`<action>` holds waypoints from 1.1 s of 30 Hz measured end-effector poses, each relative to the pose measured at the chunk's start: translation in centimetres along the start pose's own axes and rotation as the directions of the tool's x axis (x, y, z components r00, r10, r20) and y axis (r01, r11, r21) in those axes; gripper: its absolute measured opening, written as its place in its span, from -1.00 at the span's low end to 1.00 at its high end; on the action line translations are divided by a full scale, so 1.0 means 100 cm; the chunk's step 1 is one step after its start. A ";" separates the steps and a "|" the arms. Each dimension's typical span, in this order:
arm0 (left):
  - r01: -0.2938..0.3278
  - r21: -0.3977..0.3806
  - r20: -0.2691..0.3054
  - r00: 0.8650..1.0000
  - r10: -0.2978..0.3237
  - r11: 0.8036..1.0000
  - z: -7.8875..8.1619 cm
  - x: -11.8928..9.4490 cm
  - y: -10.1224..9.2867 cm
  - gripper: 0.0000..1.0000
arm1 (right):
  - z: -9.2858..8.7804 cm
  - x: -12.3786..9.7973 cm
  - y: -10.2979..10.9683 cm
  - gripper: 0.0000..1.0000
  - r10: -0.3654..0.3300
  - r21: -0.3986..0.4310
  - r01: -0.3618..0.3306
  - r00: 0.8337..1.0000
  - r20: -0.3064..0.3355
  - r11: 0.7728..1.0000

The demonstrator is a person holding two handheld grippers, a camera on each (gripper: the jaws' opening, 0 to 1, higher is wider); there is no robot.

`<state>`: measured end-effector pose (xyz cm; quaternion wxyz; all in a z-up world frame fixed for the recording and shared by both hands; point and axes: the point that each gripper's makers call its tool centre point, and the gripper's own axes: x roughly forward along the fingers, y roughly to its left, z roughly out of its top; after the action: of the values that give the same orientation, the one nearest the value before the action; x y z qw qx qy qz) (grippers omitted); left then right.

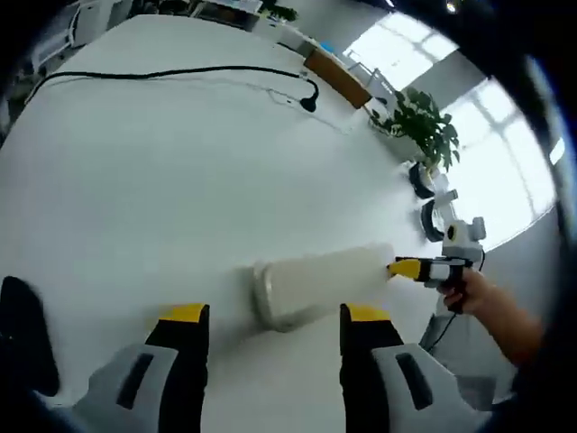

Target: Arrange the utensils inside the cutlery case until each visible utensil rests in its matching compartment.

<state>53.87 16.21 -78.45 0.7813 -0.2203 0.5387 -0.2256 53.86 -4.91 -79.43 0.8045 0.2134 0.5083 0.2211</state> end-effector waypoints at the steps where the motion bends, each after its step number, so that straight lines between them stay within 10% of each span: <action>1: -0.011 0.006 -0.001 1.000 0.011 1.000 -0.001 0.001 0.002 -0.04 | 0.000 0.000 0.000 -0.43 0.001 0.001 -0.001 1.000 -0.002 1.000; 9: -0.077 -0.023 -0.038 0.996 0.076 0.997 -0.007 0.006 0.012 -0.40 | -0.001 -0.001 0.000 -0.45 0.006 0.028 -0.006 1.000 -0.030 1.000; 12: -0.050 0.025 -0.086 0.995 0.052 0.998 -0.012 0.006 0.012 -0.37 | -0.002 -0.003 0.002 -0.46 0.010 0.065 -0.008 1.000 -0.024 0.998; 16: 0.026 -0.108 -0.096 0.995 -0.037 0.994 -0.012 0.008 0.001 -0.57 | -0.003 -0.003 0.003 -0.47 0.007 0.055 -0.004 0.999 -0.041 0.998; 20: 0.013 0.065 -0.095 0.995 -0.007 0.998 -0.006 0.013 -0.001 -0.68 | -0.004 -0.004 0.004 -0.49 0.007 0.043 -0.004 0.998 -0.055 0.999; 33: 0.061 0.005 -0.082 0.995 -0.060 0.998 -0.009 0.013 0.002 -0.72 | 0.006 0.003 -0.009 -0.53 0.011 0.038 -0.009 0.998 -0.063 0.999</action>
<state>53.43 15.49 -79.78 0.7523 -0.2241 0.5624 -0.2599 54.71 -5.53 -79.93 0.7829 0.2240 0.5363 0.2221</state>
